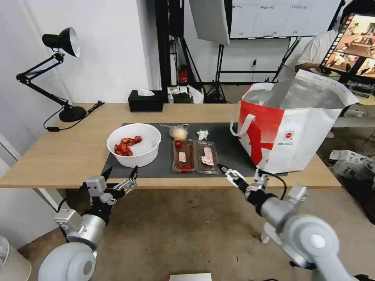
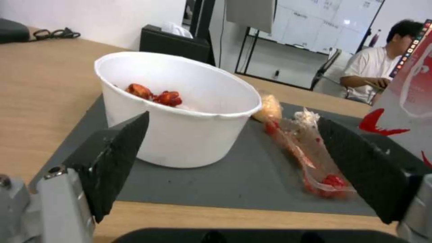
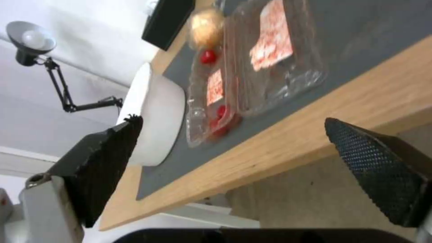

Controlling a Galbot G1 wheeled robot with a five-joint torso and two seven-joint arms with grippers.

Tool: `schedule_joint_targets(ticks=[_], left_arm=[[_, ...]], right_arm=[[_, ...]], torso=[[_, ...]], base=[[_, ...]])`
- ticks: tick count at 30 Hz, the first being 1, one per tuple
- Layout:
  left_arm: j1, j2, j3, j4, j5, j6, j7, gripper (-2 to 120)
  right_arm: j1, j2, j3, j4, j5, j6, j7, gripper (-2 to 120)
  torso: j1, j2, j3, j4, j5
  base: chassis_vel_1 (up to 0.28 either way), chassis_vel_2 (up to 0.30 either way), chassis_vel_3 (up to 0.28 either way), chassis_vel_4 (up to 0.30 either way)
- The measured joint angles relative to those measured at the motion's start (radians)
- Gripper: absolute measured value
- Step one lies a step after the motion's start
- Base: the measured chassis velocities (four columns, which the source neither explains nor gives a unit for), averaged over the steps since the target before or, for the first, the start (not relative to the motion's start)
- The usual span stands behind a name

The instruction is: Pick up the trash from the table and place it into the takeout bag.

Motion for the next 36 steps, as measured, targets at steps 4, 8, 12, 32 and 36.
schedule_joint_targets(ticks=[4, 8, 12, 32, 36], left_arm=[[0.014, 0.036, 0.002, -0.004, -0.035, 0.000, 0.001, 100], [0.007, 0.067, -0.013, 0.003, -0.050, 0.000, 0.000, 100], [-0.003, 0.069, -0.020, 0.002, -0.060, 0.001, -0.006, 100], [0.029, 0.036, -0.011, -0.002, -0.034, 0.000, -0.010, 100], [0.039, 0.031, -0.011, -0.003, -0.033, -0.004, -0.011, 100]], right_arm=[[0.041, -0.001, -0.054, -0.034, 0.016, 0.020, 0.026, 100], [0.094, 0.010, -0.099, -0.073, 0.033, 0.052, 0.059, 100], [0.150, 0.031, -0.148, -0.099, 0.038, 0.080, 0.113, 100], [0.290, 0.137, -0.220, -0.231, 0.089, 0.124, 0.242, 100], [0.290, 0.152, -0.216, -0.238, 0.091, 0.125, 0.235, 100]], torso=[[0.000, 0.000, 0.000, 0.0001, 0.0001], [0.000, 0.000, 0.000, 0.0000, 0.0000], [0.000, 0.000, 0.000, 0.0001, 0.0000], [0.000, 0.000, 0.000, 0.0000, 0.0001], [0.000, 0.000, 0.000, 0.0000, 0.0001]], base=[[0.000, 0.000, 0.000, 0.000], [0.000, 0.000, 0.000, 0.000], [0.000, 0.000, 0.000, 0.000], [0.000, 0.000, 0.000, 0.000], [0.000, 0.000, 0.000, 0.000]])
